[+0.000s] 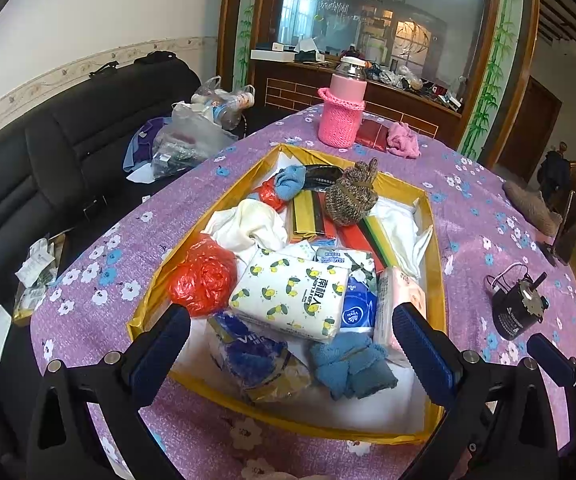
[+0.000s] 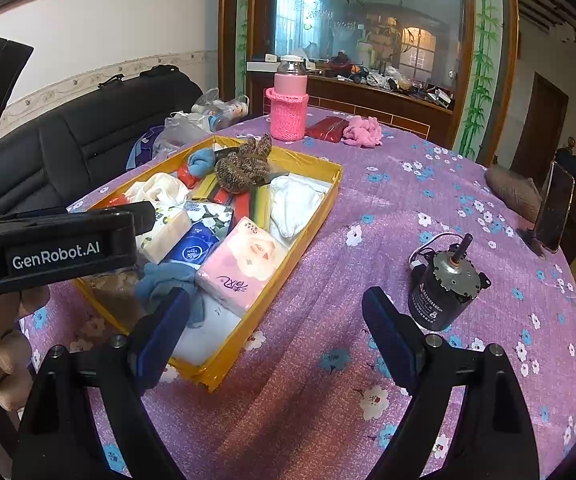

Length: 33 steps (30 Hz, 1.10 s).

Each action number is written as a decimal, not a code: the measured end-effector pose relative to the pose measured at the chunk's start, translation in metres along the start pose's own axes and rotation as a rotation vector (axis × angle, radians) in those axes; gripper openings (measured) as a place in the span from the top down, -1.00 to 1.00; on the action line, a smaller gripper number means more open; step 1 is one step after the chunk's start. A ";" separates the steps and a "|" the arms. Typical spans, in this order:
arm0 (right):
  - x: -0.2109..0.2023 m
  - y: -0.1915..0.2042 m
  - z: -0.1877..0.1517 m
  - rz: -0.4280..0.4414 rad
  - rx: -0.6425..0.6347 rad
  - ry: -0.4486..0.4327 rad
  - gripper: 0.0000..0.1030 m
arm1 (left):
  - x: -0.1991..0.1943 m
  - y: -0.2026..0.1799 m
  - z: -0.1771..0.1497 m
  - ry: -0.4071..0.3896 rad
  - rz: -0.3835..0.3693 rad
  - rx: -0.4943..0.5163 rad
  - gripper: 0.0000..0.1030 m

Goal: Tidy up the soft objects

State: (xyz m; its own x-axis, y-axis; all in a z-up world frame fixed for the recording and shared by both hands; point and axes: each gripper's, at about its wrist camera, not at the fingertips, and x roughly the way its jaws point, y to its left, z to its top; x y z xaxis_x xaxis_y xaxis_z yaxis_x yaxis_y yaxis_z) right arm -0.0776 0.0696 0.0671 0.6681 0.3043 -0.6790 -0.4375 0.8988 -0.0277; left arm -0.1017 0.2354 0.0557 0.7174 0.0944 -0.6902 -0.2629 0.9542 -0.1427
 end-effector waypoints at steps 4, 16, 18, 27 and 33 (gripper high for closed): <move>0.000 0.002 0.000 -0.001 -0.005 0.004 -0.72 | 0.001 0.001 0.000 0.006 0.000 -0.002 -0.99; 0.001 0.005 0.000 -0.001 -0.005 0.008 -0.72 | 0.003 0.001 -0.002 0.015 0.003 0.002 -0.99; 0.001 0.006 0.000 -0.001 -0.005 0.009 -0.72 | 0.003 -0.001 -0.002 0.018 0.002 0.002 -0.99; 0.003 0.006 -0.003 0.000 -0.004 0.015 -0.72 | 0.005 -0.002 -0.002 0.026 0.002 -0.003 -0.99; 0.003 0.006 -0.003 0.001 -0.005 0.017 -0.72 | 0.005 -0.001 -0.003 0.031 0.001 -0.008 -0.99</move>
State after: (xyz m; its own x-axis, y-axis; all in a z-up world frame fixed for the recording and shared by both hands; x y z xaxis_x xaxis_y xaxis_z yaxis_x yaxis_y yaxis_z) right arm -0.0798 0.0750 0.0624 0.6575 0.2996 -0.6913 -0.4408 0.8971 -0.0304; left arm -0.0993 0.2338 0.0505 0.6970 0.0869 -0.7118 -0.2689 0.9519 -0.1471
